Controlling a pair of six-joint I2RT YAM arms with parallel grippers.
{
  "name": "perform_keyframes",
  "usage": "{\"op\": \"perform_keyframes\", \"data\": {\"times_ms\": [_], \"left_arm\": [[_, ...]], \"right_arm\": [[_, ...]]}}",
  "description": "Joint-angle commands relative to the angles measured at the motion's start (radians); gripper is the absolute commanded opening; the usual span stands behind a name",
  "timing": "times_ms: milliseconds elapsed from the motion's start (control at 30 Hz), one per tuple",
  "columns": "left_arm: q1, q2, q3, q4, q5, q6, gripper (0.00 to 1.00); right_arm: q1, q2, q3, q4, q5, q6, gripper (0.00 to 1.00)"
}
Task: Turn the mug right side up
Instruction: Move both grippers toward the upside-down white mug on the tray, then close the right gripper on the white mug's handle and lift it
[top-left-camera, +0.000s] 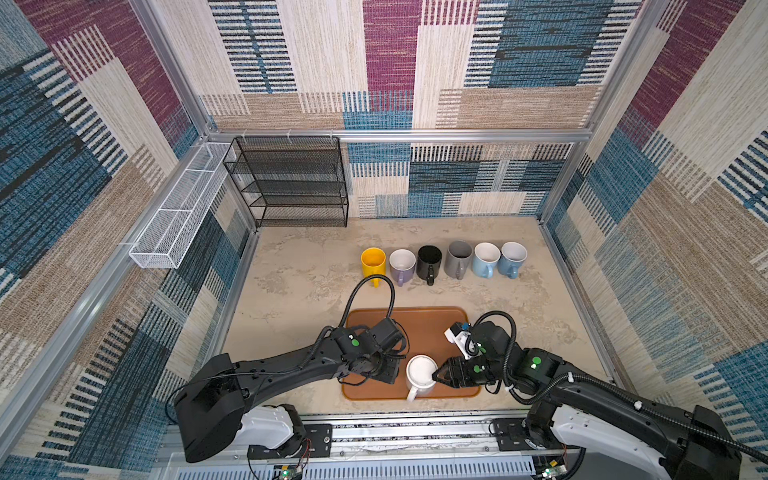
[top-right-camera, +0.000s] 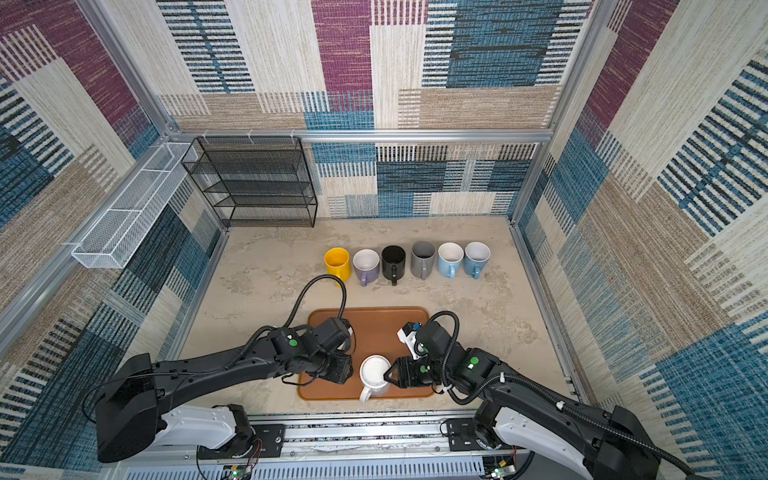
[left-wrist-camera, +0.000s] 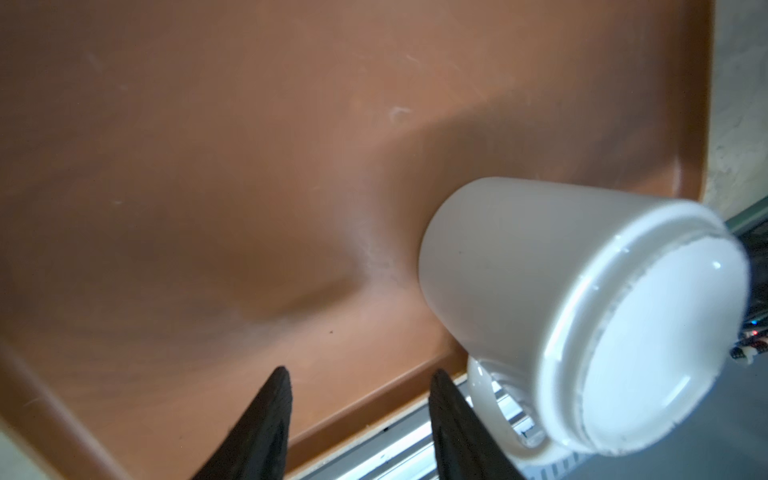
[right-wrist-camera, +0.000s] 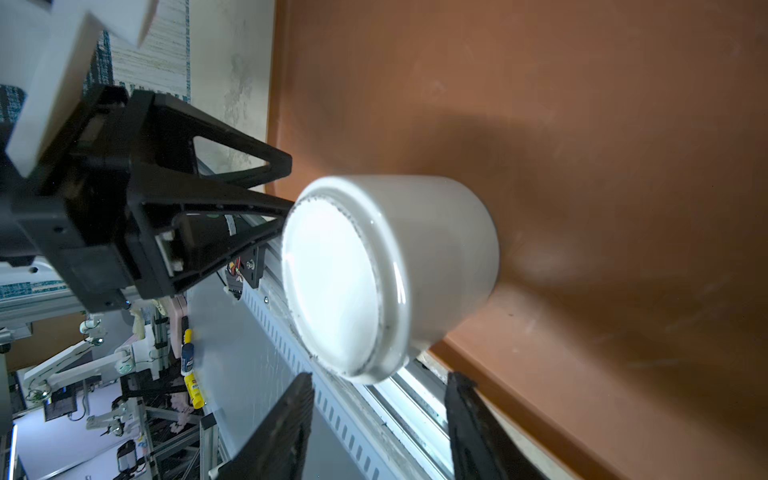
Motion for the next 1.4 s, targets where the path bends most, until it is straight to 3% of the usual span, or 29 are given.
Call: {"op": "perform_keyframes", "data": {"times_ms": [0,400,633,900,1167,1367], "left_arm": [[-0.023,0.027,0.018,0.042,0.035,-0.022,0.51],[-0.024,0.064,0.023,0.105,0.001,-0.040,0.50],[0.036,0.105,0.025,0.137,-0.029,-0.009,0.50],[0.128,0.154,0.052,0.211,-0.013,0.060,0.50],[0.154,0.255,0.103,0.355,0.050,0.076,0.50],[0.172,0.207,0.103,0.291,0.000,0.084,0.50]], "right_arm": [[0.006,0.014,-0.008,0.078,-0.009,0.035,0.54],[0.006,0.150,0.039,0.228,0.031,0.015,0.46],[-0.003,0.275,0.142,0.248,0.103,-0.057,0.44],[-0.134,0.412,0.210,0.300,0.066,-0.151,0.43],[-0.248,0.501,0.329,0.248,0.060,-0.297,0.43],[-0.254,0.517,0.422,0.110,0.127,-0.403,0.46]]}}
